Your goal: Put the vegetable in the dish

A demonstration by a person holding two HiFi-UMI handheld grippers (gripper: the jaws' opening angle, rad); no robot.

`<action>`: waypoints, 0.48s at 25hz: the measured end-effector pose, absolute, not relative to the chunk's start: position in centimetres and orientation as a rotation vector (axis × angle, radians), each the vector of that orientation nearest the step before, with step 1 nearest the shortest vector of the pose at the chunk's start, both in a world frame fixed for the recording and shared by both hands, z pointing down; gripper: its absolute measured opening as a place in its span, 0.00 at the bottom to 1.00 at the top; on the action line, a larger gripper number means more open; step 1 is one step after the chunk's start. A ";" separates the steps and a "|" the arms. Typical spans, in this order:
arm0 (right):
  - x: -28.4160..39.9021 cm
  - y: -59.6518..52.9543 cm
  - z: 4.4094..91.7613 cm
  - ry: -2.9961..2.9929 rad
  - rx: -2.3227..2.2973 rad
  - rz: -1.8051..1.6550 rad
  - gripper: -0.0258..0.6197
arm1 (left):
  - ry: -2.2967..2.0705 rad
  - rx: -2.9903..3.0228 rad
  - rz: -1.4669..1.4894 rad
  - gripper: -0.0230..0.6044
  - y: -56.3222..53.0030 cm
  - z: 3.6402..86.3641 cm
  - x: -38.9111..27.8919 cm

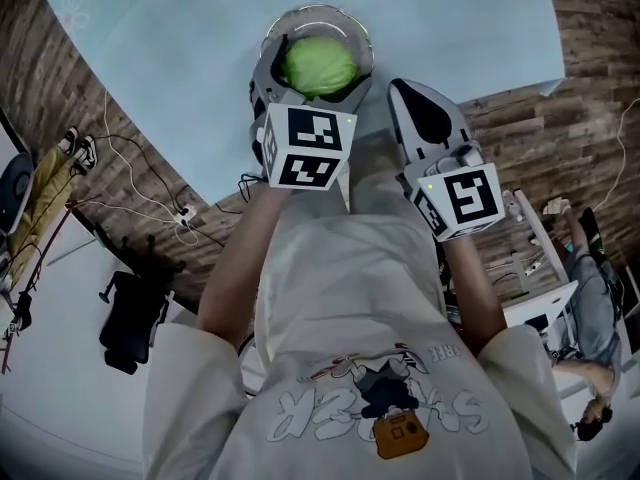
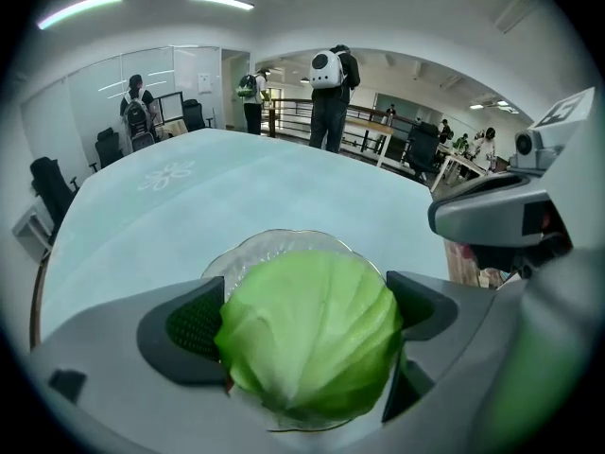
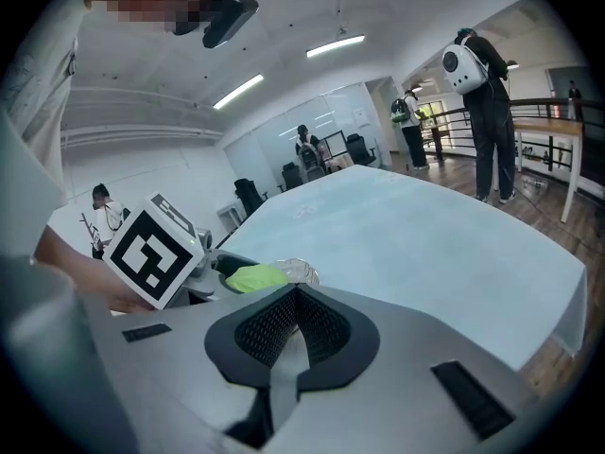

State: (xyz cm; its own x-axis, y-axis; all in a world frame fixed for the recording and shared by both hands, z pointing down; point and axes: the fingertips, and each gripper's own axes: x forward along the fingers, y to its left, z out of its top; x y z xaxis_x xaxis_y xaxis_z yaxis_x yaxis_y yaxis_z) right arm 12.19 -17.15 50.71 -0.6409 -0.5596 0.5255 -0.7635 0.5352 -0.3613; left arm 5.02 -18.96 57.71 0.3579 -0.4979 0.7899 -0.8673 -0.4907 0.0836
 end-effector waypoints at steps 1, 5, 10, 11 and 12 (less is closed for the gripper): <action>12.4 -17.1 50.8 -2.427 1.094 0.827 0.07 | -1.186 2.120 0.987 0.90 -19.2 57.7 5.2; 13.0 -17.2 50.9 -2.420 1.114 0.852 0.07 | -1.179 2.104 0.989 0.90 -20.1 57.9 5.9; 12.5 -17.3 50.5 -2.420 1.134 0.844 0.07 | -1.190 2.140 1.087 0.90 -19.6 58.5 4.8; 12.4 -17.3 50.3 -2.421 1.137 0.840 0.07 | -1.200 2.154 1.096 0.90 -19.6 58.2 4.5; 12.3 -17.4 50.2 -2.421 1.142 0.838 0.07 | -1.206 2.168 1.093 0.90 -19.5 57.9 4.2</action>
